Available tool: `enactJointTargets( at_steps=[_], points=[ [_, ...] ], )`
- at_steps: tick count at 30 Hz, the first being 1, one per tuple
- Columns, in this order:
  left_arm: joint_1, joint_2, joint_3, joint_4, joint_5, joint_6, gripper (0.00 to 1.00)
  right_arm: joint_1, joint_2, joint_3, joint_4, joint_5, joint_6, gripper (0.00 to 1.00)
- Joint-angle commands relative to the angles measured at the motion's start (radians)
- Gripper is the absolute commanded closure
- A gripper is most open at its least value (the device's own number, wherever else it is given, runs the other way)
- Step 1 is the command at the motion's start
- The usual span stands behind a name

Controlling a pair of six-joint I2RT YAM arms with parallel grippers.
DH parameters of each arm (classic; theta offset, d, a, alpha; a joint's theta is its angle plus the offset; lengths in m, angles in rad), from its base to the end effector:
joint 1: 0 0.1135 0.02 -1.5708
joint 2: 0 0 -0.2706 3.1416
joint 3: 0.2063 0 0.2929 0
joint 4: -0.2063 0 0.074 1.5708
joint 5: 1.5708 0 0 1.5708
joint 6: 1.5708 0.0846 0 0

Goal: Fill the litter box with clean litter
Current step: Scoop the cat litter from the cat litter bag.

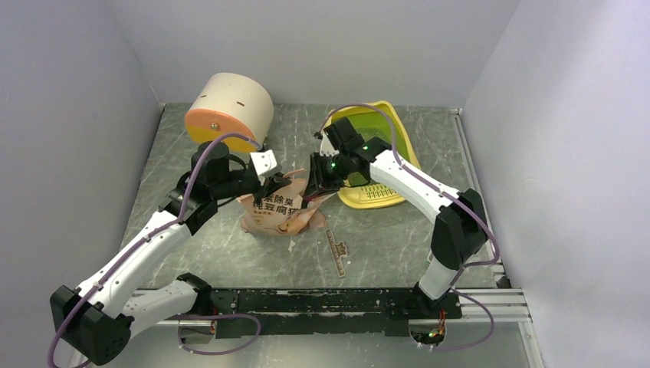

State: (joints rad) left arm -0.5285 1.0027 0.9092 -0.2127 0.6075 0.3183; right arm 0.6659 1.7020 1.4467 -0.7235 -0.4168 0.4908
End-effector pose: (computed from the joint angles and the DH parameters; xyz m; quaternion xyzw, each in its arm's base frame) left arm 0.2367 -0.1941 0.3313 0.4774 0.6291 -0.2991 0.5355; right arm 0.3189 0.2941 0.2418 -0.1419 0.9270 0.3217 0.1308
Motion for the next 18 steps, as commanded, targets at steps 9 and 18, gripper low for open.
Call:
enactJointTargets(
  at_steps=[9,18],
  points=[
    [-0.011,0.010,0.003,0.018,0.016,0.010,0.95,-0.031,-0.093,0.106,-0.155,0.206,-0.068,1.00],
    [-0.011,0.027,-0.021,0.037,0.038,-0.013,0.95,-0.021,0.006,-0.035,0.079,-0.092,0.007,1.00]
  ],
)
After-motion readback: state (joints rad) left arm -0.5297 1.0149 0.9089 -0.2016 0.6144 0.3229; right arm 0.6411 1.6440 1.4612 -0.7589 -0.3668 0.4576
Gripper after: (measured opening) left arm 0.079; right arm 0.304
